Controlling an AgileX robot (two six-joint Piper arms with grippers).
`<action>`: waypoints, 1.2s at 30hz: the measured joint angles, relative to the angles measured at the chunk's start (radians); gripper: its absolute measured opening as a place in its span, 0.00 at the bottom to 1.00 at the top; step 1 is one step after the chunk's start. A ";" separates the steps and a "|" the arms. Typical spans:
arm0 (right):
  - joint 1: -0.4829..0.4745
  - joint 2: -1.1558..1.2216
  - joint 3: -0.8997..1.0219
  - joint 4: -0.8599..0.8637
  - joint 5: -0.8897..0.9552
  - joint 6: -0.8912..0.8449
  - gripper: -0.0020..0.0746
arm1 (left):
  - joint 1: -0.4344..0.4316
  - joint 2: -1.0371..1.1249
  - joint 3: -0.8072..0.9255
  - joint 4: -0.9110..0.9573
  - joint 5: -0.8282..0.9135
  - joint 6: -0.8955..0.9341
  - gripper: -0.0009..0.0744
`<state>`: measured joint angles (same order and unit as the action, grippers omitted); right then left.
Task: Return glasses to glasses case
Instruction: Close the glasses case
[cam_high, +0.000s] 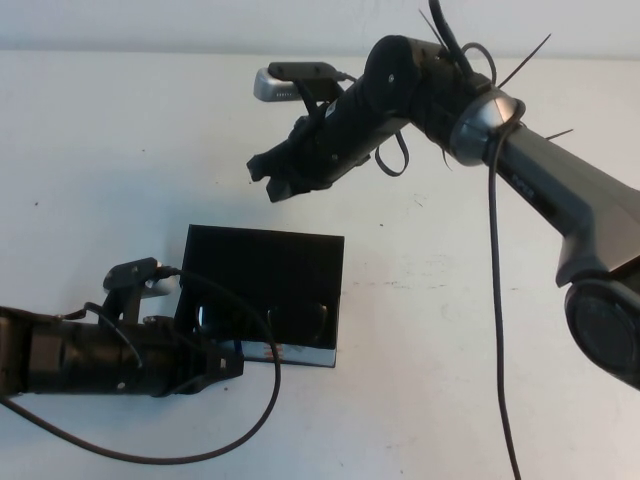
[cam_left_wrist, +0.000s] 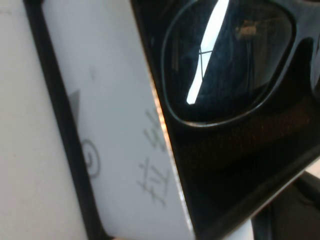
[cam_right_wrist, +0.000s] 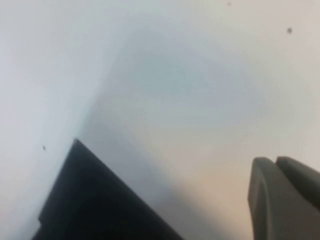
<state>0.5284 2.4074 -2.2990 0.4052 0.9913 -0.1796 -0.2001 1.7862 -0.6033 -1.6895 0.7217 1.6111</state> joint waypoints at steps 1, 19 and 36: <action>0.000 0.007 0.000 -0.002 0.013 0.002 0.01 | 0.000 0.000 0.000 0.000 0.000 0.000 0.01; -0.008 0.060 -0.017 0.013 0.203 0.005 0.01 | 0.000 0.000 -0.002 0.015 0.006 0.001 0.01; 0.001 -0.067 0.106 0.098 0.232 -0.018 0.01 | 0.000 0.002 -0.002 0.015 0.007 0.002 0.01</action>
<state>0.5295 2.3408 -2.1928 0.5030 1.2232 -0.1978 -0.2001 1.7879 -0.6055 -1.6741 0.7288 1.6135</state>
